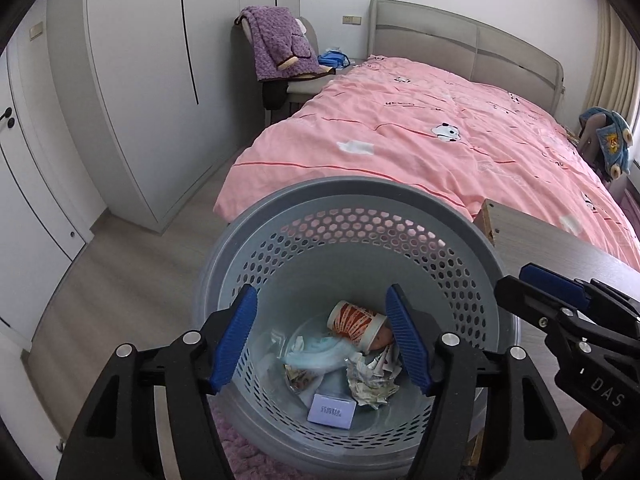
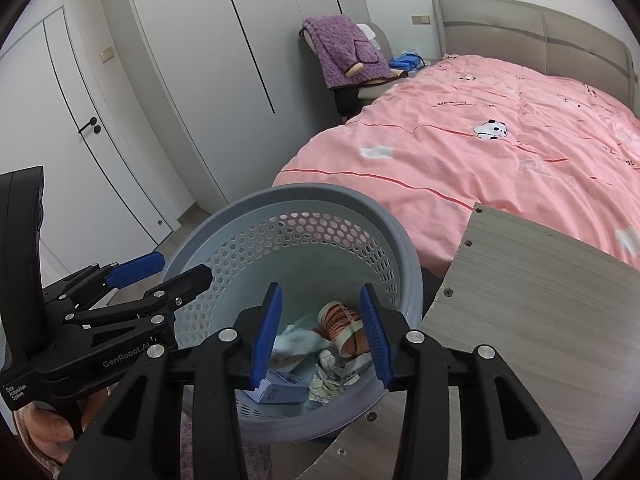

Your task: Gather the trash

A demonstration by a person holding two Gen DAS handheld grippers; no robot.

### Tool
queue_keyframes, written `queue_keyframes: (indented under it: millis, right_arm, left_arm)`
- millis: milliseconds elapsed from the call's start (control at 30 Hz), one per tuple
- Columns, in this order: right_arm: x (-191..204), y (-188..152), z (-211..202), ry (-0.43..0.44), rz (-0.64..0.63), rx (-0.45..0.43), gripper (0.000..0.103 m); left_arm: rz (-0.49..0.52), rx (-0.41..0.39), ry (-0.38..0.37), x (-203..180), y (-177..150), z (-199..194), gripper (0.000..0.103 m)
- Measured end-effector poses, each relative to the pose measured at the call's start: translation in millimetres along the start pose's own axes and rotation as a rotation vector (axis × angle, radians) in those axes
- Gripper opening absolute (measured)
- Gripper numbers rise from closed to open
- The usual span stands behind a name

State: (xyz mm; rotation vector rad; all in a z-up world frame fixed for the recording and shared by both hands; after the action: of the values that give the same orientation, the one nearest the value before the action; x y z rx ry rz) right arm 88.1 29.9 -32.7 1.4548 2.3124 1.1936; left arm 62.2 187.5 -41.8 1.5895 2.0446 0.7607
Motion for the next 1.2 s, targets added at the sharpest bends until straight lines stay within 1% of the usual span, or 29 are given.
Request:
queue_keyframes:
  millis: [67,133,200,400,533,767,967,1033,1133,1200]
  right_arm:
    - [0,0,0,-0.002,0.002,0.0,0.041]
    - [0,0,-1,-0.005,0.002,-0.003,0.043]
    - [0,-1,-2,-0.011,0.0,-0.008,0.045]
    - [-1,-2,-3,-0.018,0.002,-0.013,0.046]
    - [-1,-3,-4,-0.02,0.002,-0.015,0.052]
    - [-2,-3,-8,-0.027,0.001,-0.023,0.055]
    - [-3,-2,-9,-0.033,0.004,-0.026,0.062]
    - [-4,-2,-11,-0.038,0.003,-0.032,0.067]
    - [-5,-2,-13,-0.054,0.006,-0.039,0.073]
    - [-5,-2,-15,-0.062,0.008,-0.043,0.074]
  left_arm:
    - [-0.004,0.0,0.006,1,-1,-1,0.066]
    - [-0.007,-0.008,0.016,3,-1,-3,0.07]
    - [-0.008,-0.015,0.023,4,-1,-6,0.07]
    - [-0.016,-0.025,0.037,7,-1,-11,0.073]
    - [-0.013,-0.028,0.048,6,-3,-14,0.075]
    - [-0.016,-0.029,0.053,8,-3,-16,0.077]
    - [-0.016,-0.034,0.068,9,-2,-20,0.079]
    - [-0.015,-0.039,0.074,10,-2,-22,0.081]
    - [-0.013,-0.044,0.087,10,-2,-25,0.082]
    - [-0.013,-0.043,0.093,10,-2,-27,0.082]
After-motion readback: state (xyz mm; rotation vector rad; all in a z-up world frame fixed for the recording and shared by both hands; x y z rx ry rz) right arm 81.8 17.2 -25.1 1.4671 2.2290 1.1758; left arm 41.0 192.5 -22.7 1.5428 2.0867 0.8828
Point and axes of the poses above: each gripper's, at about its wrist camera, not at the fingertips, and z roughly the way its jaws point, x to its left, y to its top, the point moved 3 cm from there along z, roughly the way its jaws point, and after that the axes turned 1 degree about -z, right-handed, at the moved point
